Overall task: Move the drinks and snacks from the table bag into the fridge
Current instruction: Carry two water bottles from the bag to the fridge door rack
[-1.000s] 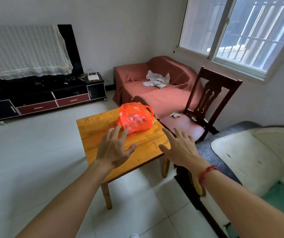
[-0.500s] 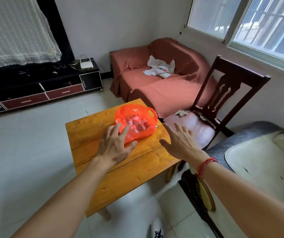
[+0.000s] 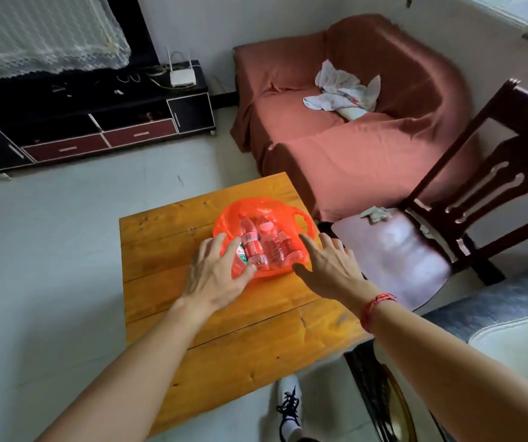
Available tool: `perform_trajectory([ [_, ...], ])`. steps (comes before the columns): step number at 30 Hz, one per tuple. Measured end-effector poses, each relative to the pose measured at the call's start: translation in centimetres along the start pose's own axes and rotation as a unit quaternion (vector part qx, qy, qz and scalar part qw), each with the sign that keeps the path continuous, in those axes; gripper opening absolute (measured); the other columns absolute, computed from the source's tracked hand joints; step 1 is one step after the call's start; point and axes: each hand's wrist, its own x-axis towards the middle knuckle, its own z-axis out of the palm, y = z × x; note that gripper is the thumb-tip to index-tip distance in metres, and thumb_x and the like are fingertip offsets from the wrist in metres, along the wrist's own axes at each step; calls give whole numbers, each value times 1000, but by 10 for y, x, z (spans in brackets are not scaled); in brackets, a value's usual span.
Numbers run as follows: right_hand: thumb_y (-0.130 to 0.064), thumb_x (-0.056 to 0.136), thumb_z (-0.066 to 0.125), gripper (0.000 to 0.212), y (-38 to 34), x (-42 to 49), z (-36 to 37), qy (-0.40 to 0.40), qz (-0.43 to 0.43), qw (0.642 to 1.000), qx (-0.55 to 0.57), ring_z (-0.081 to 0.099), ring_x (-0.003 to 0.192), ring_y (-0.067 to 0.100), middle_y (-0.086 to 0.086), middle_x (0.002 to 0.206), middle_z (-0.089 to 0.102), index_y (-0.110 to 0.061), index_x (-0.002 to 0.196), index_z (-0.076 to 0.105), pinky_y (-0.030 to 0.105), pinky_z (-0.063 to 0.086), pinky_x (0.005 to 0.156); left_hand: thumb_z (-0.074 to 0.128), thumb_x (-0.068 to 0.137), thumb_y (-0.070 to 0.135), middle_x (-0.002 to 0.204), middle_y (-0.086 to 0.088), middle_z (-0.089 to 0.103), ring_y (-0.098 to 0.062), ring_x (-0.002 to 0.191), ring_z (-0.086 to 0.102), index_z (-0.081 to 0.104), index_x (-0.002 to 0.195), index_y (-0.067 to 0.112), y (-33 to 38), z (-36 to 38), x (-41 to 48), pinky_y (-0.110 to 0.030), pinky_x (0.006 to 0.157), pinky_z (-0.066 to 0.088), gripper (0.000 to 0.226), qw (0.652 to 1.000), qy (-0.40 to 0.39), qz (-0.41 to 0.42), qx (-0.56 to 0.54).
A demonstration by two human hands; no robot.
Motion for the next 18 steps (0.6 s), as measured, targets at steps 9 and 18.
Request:
perform_trajectory([
  [9, -60, 97, 46, 75, 25, 75, 28, -82, -15, 996, 24, 41, 133, 41, 19, 149, 38, -28, 158, 16, 51, 43, 101, 49, 92, 57, 155, -3, 30, -24, 142, 24, 34, 149, 23, -4, 33, 60, -48, 105, 38, 68, 998, -44, -38, -8],
  [18, -58, 97, 48, 77, 24, 101, 40, -120, 8, 992, 45, 38, 136, 41, 20, 150, 36, -29, 159, 14, 52, 44, 102, 47, 94, 54, 151, -3, 34, -25, 138, 29, 31, 149, 21, -5, 51, 88, -44, 104, 38, 66, 996, -82, -29, -12],
])
